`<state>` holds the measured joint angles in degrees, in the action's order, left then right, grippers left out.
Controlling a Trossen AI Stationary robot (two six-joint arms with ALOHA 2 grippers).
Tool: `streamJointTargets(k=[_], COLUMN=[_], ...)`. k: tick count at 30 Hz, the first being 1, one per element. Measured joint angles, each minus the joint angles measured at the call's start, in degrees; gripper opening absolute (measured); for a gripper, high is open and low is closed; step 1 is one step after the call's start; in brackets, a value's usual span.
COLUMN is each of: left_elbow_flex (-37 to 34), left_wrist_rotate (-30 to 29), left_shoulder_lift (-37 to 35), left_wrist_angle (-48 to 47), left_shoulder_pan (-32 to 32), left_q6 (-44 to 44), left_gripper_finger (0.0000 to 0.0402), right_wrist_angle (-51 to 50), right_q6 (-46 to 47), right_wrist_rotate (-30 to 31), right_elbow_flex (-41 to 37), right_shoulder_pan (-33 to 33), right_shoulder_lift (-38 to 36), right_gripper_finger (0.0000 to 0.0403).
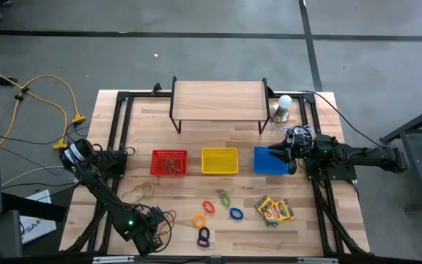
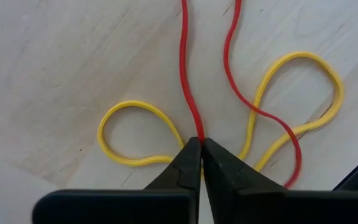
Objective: Pick & Place Office Desk Supplies
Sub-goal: Put the red rubber band into the red bin
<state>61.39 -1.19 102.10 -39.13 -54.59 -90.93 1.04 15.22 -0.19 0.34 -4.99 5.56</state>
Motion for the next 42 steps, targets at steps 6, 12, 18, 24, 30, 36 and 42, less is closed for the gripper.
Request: streamJointTargets(k=[6,12,18,24,30,36,42], left_elbow_flex=[0.0,0.2,1.6,1.8,1.9,1.9,1.9], left_wrist_rotate=[-0.1,-0.9,-2.0,-2.8,-3.5,-3.9,-5.5], left_shoulder_lift=[0.0,0.0,0.1,-0.2,-0.8,-0.9,-0.9], left_wrist_angle=[0.1,0.4,-0.4,-0.2,0.2,0.3,0.5], left_shoulder_pan=[0.0,0.0,-0.1,-0.1,-0.1,-0.1,-0.1], left_q6=[1.5,2.6,4.2,5.1,5.5,5.5,7.0], left_gripper_finger=[0.0001,0.0001,0.0001,0.0001,0.0001,0.0001,0.0001], right_wrist_angle=[0.0,0.0,0.0,0.0,0.0,0.0,0.0], right_q6=[0.0,0.0,0.0,0.0,0.0,0.0,0.0], right_wrist_rotate=[0.0,0.0,0.0,0.0,0.0,0.0,0.0], right_elbow_flex=[0.0,0.0,0.0,0.0,0.0,0.0,0.0], right_shoulder_pan=[0.0,0.0,0.0,0.0,0.0,0.0,0.0], right_shoulder_lift=[0.0,0.0,0.0,0.0,0.0,0.0,0.0], right_gripper_finger=[0.0094,0.0094,0.0094,0.0094,0.0094,0.0094,0.0094])
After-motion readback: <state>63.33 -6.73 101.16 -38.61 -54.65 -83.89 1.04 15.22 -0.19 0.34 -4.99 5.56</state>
